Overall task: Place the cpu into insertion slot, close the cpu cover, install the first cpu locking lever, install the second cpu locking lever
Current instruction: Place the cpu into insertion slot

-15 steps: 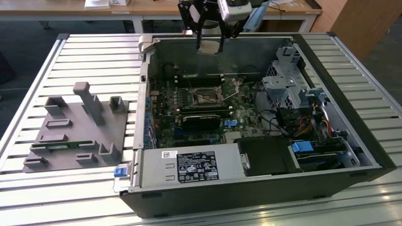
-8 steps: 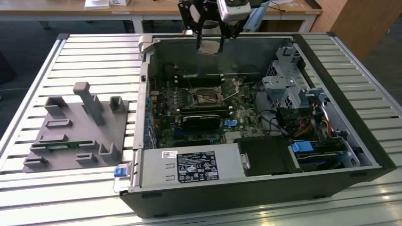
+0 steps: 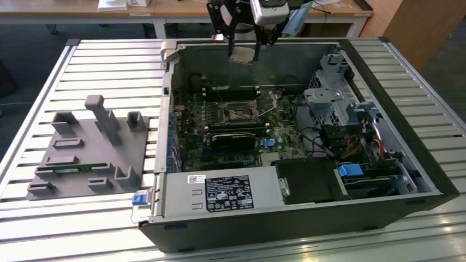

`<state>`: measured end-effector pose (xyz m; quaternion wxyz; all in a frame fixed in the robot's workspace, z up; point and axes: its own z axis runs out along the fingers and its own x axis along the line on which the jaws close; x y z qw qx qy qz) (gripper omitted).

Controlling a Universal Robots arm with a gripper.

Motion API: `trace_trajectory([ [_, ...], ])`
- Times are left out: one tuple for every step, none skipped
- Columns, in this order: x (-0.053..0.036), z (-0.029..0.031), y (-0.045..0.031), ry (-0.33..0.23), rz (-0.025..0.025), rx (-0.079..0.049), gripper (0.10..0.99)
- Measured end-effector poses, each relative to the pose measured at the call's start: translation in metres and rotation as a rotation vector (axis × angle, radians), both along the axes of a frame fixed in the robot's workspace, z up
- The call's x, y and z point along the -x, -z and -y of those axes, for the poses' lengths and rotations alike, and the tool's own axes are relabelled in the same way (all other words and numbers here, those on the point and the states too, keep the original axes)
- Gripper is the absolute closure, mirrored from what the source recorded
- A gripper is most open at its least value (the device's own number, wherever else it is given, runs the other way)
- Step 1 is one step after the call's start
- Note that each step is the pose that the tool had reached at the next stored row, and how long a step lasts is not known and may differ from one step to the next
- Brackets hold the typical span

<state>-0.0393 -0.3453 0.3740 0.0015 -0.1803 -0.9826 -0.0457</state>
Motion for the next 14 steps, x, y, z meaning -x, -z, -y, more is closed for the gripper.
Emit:
trace_trajectory([
  [0.0, 0.0, 0.0, 0.004, 0.0, 0.0, 0.545],
  [0.0, 0.0, 0.0, 0.007, 0.0, 0.0, 0.545],
  [0.0, 0.0, 0.0, 0.011, 0.0, 0.0, 0.545],
  [0.0, -0.0001, 0.0, 0.015, 0.0, 0.0, 0.545],
  [0.0, -0.0001, 0.0, 0.018, 0.0, 0.0, 0.545],
  [0.0, -0.0001, 0.0, 0.022, 0.0, 0.0, 0.545],
  [0.0, -0.0001, 0.0, 0.025, 0.0, 0.0, 0.545],
  [0.0, -0.0001, 0.0, 0.029, 0.0, 0.0, 0.545],
  [0.0, -0.0001, 0.0, 0.032, 0.0, 0.0, 0.545],
  [0.0, -0.0001, 0.0, 0.035, 0.0, 0.0, 0.545],
  [0.0, -0.0001, 0.0, 0.039, 0.0, 0.0, 0.545],
  [0.0, -0.0001, 0.0, 0.042, 0.0, 0.0, 0.545],
  [0.0, -0.0001, 0.0, 0.046, 0.0, 0.0, 0.545],
  [0.0, -0.0002, 0.0, 0.049, 0.0, 0.0, 0.545],
])
